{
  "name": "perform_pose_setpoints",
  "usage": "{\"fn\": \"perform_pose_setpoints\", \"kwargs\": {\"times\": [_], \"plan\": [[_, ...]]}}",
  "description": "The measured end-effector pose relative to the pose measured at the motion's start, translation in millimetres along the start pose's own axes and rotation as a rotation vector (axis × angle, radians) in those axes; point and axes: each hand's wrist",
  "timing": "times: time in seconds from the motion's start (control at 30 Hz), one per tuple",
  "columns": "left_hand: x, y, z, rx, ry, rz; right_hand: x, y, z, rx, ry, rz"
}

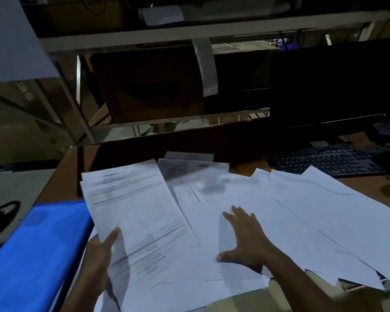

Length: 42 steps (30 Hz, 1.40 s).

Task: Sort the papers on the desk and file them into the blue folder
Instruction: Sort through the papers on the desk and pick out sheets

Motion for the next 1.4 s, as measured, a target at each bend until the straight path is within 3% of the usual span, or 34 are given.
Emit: {"fn": "perform_pose_setpoints", "kwargs": {"times": [0.27, 0.47, 0.57, 0.6, 0.7, 0.83, 0.97, 1.13, 1.2, 1.3, 1.4], "plan": [[8.6, -11.3, -19.0, -0.025, 0.056, 0.003, -5.0, -4.4, 0.4, 0.194, 0.159, 0.003], [15.3, -11.7, -27.3, -0.070, 0.086, 0.003, 2.7, -10.6, -16.1, 0.233, 0.504, 0.091], [14.2, -8.8, -27.3, -0.117, 0.082, 0.009, 6.6, -19.3, -35.5, 0.487, 0.683, 0.123], [12.5, -8.3, -25.3, -0.132, 0.079, 0.006, 7.2, -25.6, -44.2, 0.654, 0.636, 0.130], [3.4, -2.0, -13.3, -0.169, 0.045, -0.022, 6.5, -49.4, -64.2, 1.120, 0.252, 0.059], [-4.0, 2.1, 1.3, -0.210, -0.102, -0.118, 10.0, -74.0, -57.6, 1.051, -0.024, 0.046], [-12.2, -0.9, 15.2, -0.213, -0.213, -0.186, 4.1, -84.9, -37.5, 1.376, -0.395, 0.261], [-16.4, -6.0, 20.7, -0.149, -0.250, -0.178, 14.3, -71.1, -16.8, 1.376, -0.332, 0.355], [-17.6, -6.6, 20.9, -0.093, -0.248, -0.158, 15.3, -65.9, -17.4, 1.368, -0.291, 0.310], [-22.3, -4.5, 23.9, 0.019, -0.271, -0.080, 10.7, -64.1, -18.6, 1.180, -0.257, 0.150], [-21.8, -8.5, 27.0, 0.068, -0.275, -0.053, 11.2, -71.0, -16.1, 1.027, -0.173, 0.120]]}}
Point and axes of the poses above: each hand's wrist, its own x-axis towards the middle knuckle, its own z-axis out of the palm, y = z × x, and after that the axes turned 3 degrees about y, right-handed
